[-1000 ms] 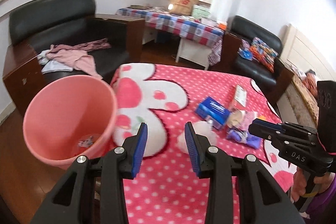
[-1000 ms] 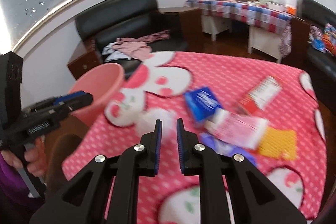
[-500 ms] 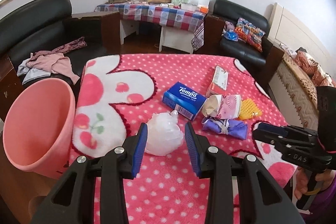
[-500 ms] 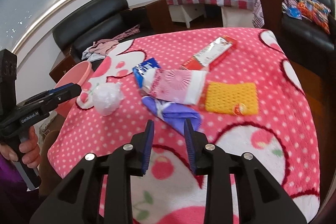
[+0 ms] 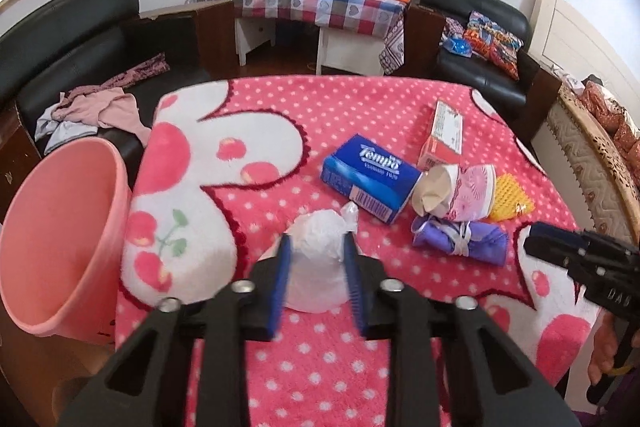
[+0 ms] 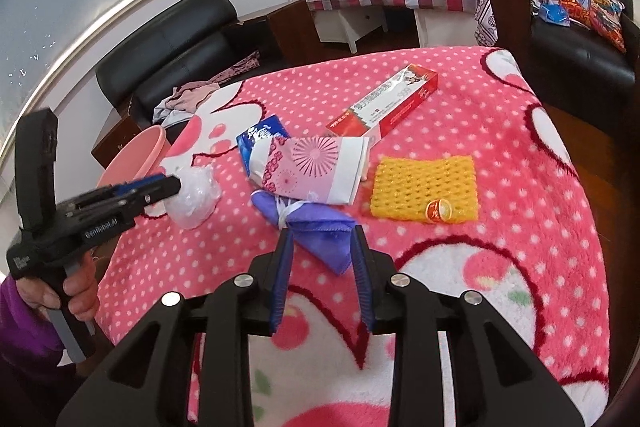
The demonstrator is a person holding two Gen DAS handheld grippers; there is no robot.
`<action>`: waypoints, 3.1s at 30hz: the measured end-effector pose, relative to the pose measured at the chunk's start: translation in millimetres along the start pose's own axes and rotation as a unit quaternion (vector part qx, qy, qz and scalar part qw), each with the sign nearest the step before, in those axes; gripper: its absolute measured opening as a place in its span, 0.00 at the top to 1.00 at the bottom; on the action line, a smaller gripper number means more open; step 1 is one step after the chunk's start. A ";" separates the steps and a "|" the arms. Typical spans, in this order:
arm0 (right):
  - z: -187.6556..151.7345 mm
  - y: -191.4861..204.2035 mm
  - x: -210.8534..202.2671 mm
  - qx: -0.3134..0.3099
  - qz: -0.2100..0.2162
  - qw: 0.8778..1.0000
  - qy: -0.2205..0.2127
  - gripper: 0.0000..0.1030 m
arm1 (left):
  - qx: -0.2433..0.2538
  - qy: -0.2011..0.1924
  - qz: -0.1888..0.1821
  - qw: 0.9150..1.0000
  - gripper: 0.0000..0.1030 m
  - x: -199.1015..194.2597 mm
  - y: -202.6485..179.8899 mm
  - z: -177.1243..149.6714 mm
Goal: Collect trash
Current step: 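Grasp the clear plastic bag with the left tool while the right tool grasps the yellow mesh pad, then carry the plastic bag and yellow pad over the pink bucket and open both tools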
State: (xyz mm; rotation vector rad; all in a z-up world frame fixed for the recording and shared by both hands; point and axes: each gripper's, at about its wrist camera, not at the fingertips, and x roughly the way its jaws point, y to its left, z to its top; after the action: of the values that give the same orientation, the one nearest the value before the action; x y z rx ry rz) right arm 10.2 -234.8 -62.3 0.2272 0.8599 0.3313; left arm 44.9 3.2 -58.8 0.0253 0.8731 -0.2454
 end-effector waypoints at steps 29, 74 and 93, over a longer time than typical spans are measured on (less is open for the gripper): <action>10.1 -71.3 21.5 0.047 -0.084 0.995 0.016 0.71 | -0.026 -0.017 -0.017 0.999 0.95 -22.8 7.8 -4.3; 77.8 164.7 2.2 -0.174 0.035 0.979 -0.103 0.95 | -0.126 -0.162 0.054 0.977 0.95 -142.6 124.9 -17.3; 61.6 298.9 94.2 -0.319 0.062 0.945 -0.020 0.95 | -0.197 -0.131 0.097 0.967 0.95 -127.2 212.4 -48.5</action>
State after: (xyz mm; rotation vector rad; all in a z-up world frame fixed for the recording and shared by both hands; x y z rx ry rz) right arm 57.0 73.1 8.2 -0.3174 0.6605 0.7021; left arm -22.7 241.3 -9.8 -0.2856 0.6366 0.1113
